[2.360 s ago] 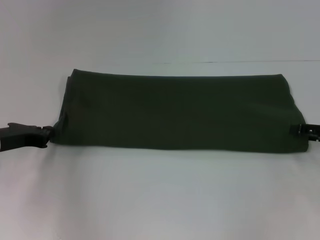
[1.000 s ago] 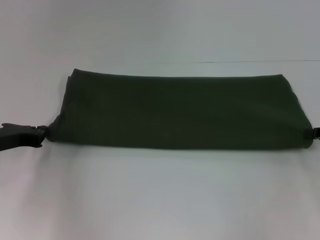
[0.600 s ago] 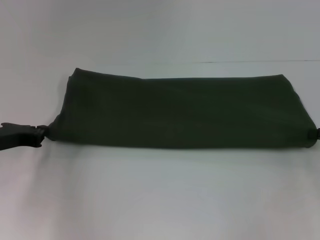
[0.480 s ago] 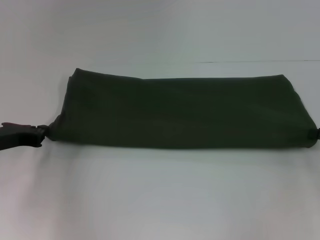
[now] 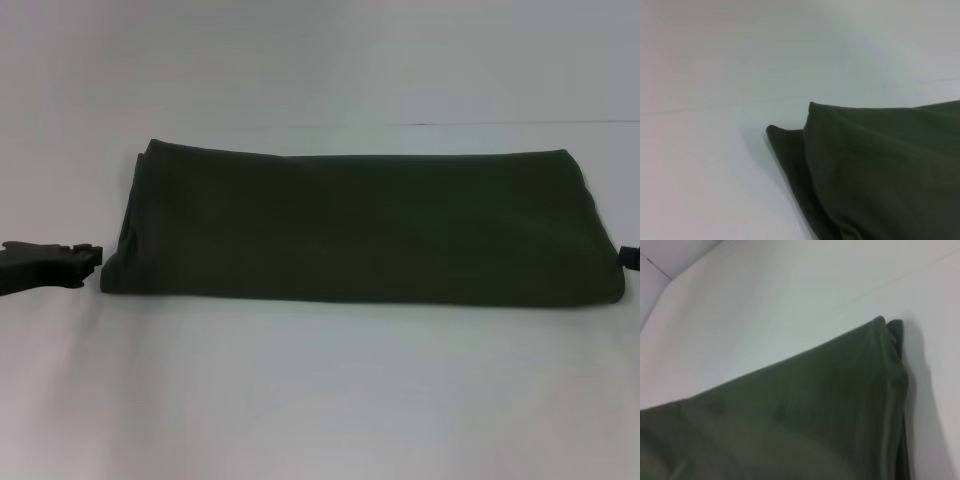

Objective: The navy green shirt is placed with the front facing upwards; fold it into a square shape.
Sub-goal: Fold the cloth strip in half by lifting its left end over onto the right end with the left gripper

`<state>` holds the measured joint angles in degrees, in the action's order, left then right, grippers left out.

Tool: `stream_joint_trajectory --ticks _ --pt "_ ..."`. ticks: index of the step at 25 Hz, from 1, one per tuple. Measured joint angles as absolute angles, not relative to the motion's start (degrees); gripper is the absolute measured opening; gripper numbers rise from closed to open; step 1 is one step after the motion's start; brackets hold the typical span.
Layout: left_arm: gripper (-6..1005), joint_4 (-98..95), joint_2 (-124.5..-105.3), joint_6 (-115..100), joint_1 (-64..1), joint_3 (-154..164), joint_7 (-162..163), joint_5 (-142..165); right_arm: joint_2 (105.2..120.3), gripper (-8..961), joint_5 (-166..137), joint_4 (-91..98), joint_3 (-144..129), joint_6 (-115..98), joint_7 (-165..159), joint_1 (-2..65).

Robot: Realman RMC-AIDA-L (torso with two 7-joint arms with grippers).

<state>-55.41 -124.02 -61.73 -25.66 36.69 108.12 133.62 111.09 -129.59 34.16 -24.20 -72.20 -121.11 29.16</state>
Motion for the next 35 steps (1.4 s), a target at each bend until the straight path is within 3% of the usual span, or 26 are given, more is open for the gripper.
stream_joint_trajectory --ticks 5,17,24,28,35 --pt "211 -56.6 -123.98 -62.0 -25.6 34.6 110.5 133.0 110.99 65 -129.3 37.7 -19.8 -75.1 -121.1 28.6" --pt "486 -59.9 -123.78 -73.2 -25.2 30.1 124.6 131.5 110.41 571 -122.4 42.4 -21.7 -84.1 -119.1 29.8" --pt "759 -59.9 -122.94 -79.7 -25.8 28.9 134.7 131.5 109.12 920 -122.7 42.2 -27.6 -84.0 -120.7 34.3" --pt "891 -58.6 -123.02 -80.2 -26.1 29.4 139.4 131.8 109.06 919 -122.7 42.2 -29.0 -83.7 -120.8 36.0" --pt "891 -52.6 -122.68 -78.7 -27.4 29.8 141.6 132.0 109.07 918 -122.8 42.4 -33.7 -82.5 -121.0 37.3"
